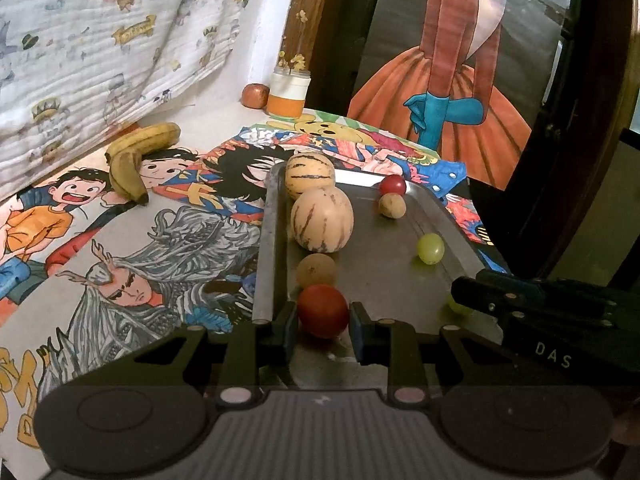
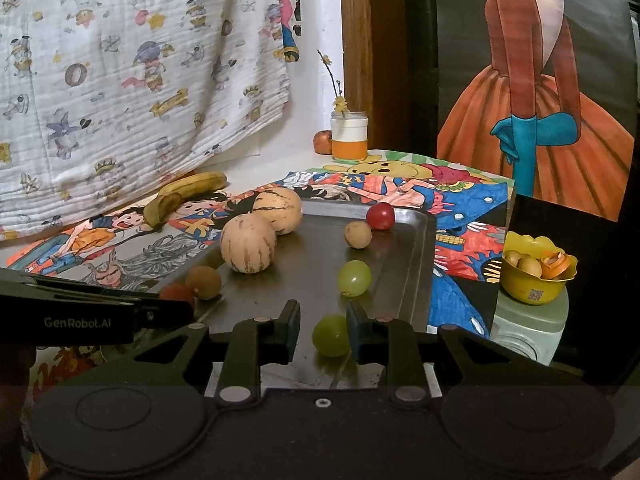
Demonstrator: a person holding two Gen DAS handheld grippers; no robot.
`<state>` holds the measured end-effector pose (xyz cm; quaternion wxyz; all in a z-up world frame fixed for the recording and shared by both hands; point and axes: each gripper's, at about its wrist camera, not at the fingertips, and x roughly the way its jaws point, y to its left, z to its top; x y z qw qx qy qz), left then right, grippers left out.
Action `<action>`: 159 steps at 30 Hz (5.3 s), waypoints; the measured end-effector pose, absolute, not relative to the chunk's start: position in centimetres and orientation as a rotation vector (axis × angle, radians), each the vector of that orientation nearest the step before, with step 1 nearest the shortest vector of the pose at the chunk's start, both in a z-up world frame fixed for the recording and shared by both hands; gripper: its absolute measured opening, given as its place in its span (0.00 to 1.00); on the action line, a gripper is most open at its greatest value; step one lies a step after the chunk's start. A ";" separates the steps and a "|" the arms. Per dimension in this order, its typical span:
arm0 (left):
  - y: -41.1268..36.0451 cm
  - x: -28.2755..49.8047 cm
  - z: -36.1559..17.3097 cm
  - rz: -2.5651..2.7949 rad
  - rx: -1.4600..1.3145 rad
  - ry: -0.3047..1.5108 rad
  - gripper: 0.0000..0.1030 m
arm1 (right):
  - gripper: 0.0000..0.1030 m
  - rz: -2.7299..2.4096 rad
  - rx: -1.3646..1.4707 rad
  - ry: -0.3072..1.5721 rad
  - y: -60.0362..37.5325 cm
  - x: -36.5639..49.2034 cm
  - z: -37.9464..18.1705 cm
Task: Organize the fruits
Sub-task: 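Lower and open the left tool to release the tomato while the right tool releases the grape, then withdraw both tools from the tray, then move both tools toward the two yellow bananas on the mat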
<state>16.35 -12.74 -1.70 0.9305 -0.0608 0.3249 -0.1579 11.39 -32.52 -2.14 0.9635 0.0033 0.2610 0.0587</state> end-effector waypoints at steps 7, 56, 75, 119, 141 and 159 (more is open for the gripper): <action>-12.7 16.3 -1.6 -0.322 -0.133 0.665 0.30 | 0.28 0.102 0.016 0.517 -32.6 10.9 -1.6; -2.2 6.3 1.1 -0.021 -0.249 0.624 1.00 | 0.99 0.117 0.083 0.594 -27.3 1.2 1.1; 0.4 5.1 0.0 0.052 -0.266 0.668 1.00 | 0.99 0.165 0.009 0.650 -24.1 2.7 0.9; 1.6 21.2 6.5 -0.012 -0.097 0.600 1.00 | 0.99 1.016 -1.121 0.442 -16.0 33.4 12.2; 0.7 31.9 -0.2 -0.111 -0.172 0.678 1.00 | 0.89 1.123 -1.458 0.392 -11.1 44.1 -0.3; 1.3 34.3 -1.6 -0.128 -0.287 0.733 0.61 | 0.41 1.273 -1.594 0.404 -9.4 45.3 -3.2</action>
